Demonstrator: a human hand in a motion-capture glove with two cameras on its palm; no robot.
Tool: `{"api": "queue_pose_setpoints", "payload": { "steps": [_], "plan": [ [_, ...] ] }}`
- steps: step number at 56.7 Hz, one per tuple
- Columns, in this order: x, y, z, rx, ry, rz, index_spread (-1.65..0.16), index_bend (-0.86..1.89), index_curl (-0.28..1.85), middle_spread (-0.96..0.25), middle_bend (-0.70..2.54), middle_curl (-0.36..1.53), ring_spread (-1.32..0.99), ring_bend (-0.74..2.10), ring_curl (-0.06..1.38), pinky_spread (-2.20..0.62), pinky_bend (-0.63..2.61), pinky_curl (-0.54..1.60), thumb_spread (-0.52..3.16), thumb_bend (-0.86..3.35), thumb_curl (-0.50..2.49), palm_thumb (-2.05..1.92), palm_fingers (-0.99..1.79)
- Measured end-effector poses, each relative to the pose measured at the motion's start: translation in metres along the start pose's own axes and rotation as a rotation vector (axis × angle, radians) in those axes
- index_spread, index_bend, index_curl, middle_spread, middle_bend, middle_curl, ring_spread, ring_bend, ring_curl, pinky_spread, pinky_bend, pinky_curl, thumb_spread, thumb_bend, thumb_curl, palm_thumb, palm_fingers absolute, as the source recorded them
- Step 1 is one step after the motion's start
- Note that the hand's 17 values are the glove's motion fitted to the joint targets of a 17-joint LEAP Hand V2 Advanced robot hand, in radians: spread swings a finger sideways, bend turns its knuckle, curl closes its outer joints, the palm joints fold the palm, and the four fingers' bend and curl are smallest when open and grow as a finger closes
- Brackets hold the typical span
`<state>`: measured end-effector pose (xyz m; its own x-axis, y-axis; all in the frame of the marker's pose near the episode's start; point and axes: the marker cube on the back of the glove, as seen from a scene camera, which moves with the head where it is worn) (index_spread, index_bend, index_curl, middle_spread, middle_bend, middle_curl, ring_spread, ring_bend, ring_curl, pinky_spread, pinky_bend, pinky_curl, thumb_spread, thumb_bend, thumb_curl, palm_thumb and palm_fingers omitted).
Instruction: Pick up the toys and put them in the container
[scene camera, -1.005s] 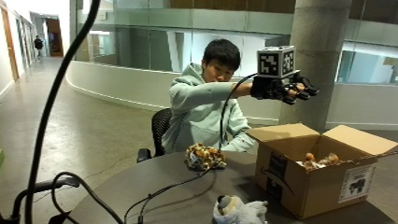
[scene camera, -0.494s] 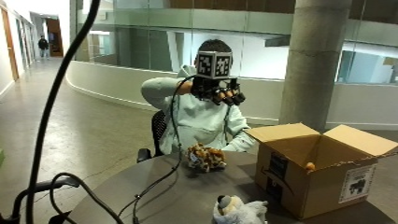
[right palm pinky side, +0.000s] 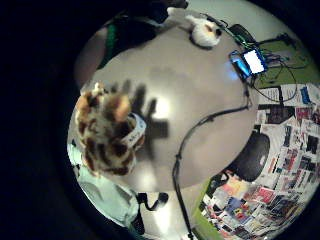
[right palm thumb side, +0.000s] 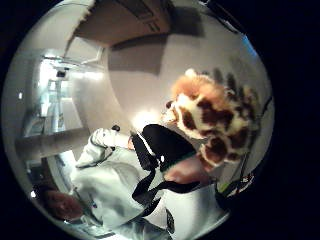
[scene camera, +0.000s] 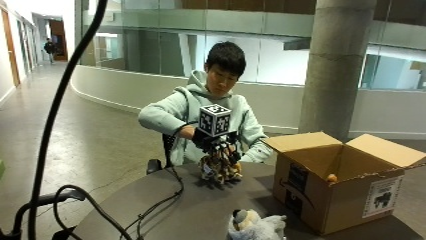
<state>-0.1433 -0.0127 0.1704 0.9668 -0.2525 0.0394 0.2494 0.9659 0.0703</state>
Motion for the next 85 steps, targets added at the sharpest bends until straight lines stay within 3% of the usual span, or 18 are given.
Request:
{"api": "queue_pose_setpoints", "payload": {
  "steps": [9,14,17,23,35,48,57,74,85],
  "plan": [
    [-0.019,0.020,0.053,-0.015,0.029,0.009,-0.20,0.09,0.28,-0.06,0.20,0.37,-0.05,0.41,0.30,0.01,0.65,0.38,1.15,-0.04,0.28,-0.03,0.17],
    [0.001,-0.001,0.051,0.011,0.063,0.004,-0.20,0.09,0.25,-0.07,0.24,0.38,-0.09,0.56,0.32,-0.01,0.72,0.39,1.14,-0.03,0.28,-0.03,0.34],
    [0.004,-0.004,0.053,0.035,0.076,0.003,-0.20,0.05,0.21,-0.10,0.29,0.40,-0.16,0.77,0.37,-0.12,0.83,0.40,1.18,0.01,0.30,0.05,0.71],
    [0.002,-0.007,0.056,0.091,0.077,-0.004,-0.17,0.06,0.18,-0.13,0.32,0.43,-0.23,1.04,0.47,-0.27,0.95,0.44,1.26,0.03,0.33,0.12,0.97],
    [0.002,-0.025,0.056,0.182,0.052,-0.014,-0.18,0.18,0.16,-0.19,0.56,0.55,-0.26,1.27,0.56,-0.35,0.95,0.48,1.26,0.12,0.44,0.34,1.21],
    [0.012,-0.034,0.041,-0.068,-0.063,0.037,-0.22,0.36,0.23,-0.25,0.81,0.70,-0.26,1.39,0.58,-0.38,0.97,0.50,1.12,0.13,0.56,0.48,1.26],
    [0.000,-0.013,-0.006,-0.094,-0.059,0.039,-0.23,0.51,0.31,-0.26,0.88,0.77,-0.25,1.44,0.58,-0.38,1.01,0.52,1.03,0.11,0.64,0.52,1.21],
    [-0.011,-0.063,-0.176,0.122,-0.035,0.018,-0.25,0.68,0.46,-0.27,0.95,0.85,-0.23,1.49,0.57,-0.37,1.06,0.55,0.90,0.06,0.76,0.54,1.14],
    [-0.059,-0.116,-0.239,0.256,-0.032,0.013,-0.25,0.71,0.55,-0.27,0.97,0.89,-0.23,1.52,0.56,-0.37,1.07,0.56,0.84,0.03,0.83,0.55,1.11]
  ]
}}
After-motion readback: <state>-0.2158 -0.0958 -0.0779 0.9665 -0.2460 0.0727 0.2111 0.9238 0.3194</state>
